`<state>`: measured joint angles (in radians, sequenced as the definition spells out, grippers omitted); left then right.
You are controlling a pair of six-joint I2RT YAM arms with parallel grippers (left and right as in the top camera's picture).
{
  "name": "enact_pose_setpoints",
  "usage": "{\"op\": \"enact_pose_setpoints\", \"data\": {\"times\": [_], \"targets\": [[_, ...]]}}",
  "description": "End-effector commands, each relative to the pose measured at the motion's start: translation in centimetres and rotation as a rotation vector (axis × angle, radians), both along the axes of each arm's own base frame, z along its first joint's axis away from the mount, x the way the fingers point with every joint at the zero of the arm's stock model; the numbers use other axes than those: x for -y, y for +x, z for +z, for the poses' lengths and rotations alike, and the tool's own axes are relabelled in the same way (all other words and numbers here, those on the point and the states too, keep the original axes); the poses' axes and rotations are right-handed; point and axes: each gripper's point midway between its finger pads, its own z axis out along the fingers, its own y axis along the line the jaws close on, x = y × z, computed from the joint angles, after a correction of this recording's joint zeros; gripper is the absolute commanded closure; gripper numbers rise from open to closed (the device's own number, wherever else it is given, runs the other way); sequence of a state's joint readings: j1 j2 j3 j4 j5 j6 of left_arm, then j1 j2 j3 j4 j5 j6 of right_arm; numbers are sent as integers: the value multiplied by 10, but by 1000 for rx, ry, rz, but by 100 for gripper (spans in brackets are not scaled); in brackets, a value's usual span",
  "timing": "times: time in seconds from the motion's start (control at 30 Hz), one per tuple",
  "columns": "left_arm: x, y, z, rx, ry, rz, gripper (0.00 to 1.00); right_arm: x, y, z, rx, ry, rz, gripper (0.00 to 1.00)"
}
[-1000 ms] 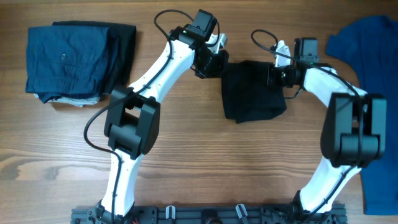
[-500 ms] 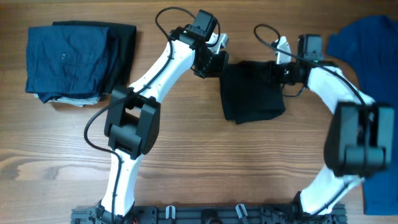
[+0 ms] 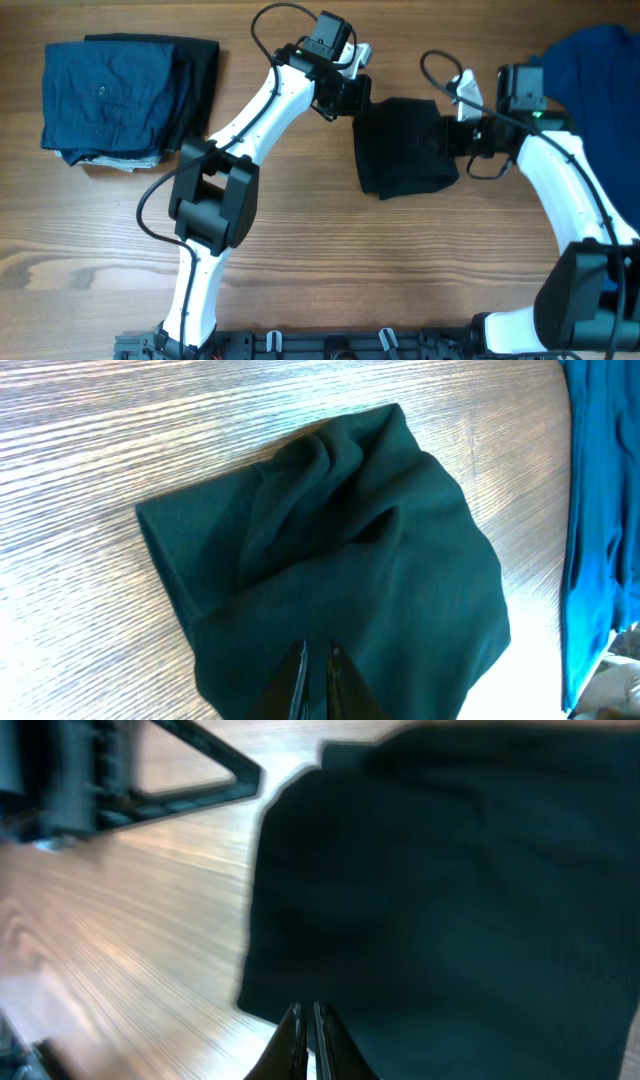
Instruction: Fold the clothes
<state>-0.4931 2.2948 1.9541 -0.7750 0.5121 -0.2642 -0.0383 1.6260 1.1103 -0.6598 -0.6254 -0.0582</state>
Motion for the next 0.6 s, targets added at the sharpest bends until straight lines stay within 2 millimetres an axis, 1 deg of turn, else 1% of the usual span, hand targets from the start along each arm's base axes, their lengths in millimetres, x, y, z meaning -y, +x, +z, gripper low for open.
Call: {"op": "enact_pose_setpoints", "data": {"times": [0.0,0.1,0.17,0.2,0.27,0.33,0.37,0.43,0.5,0.53,0.57], "targets": [[9,-7,-39,-48,33,-15,92,2,-15,-52,-56,-37,12,96],[15,-7,-58,-53,44,-24,93,2,-20,-81,-64,-30,-8,96],[20,-6,-76,-55,47,-30,96,3,-29,-105,-129,-19,-54,95],[21,-5,-82,-53,51,-30,96,3,-34,-114,-160,-15,-61,96],[17,1,-93,-33,86,-9,96,2,-43,-129,-222,-8,-81,96],[7,11,-99,-5,141,43,96,2,-47,-136,-257,-4,-97,96],[3,17,-99,12,158,64,96,2,-48,-137,-264,-3,-96,96],[3,24,-89,43,142,73,96,2,-48,-137,-264,-3,-96,96],[2,32,-68,80,119,85,96,2,-46,-136,-255,-3,-96,96],[0,37,-51,105,103,93,96,2,-45,-134,-253,-2,-96,96],[-1,40,-39,122,93,99,96,2,-43,-132,-251,-1,-95,96]]}}
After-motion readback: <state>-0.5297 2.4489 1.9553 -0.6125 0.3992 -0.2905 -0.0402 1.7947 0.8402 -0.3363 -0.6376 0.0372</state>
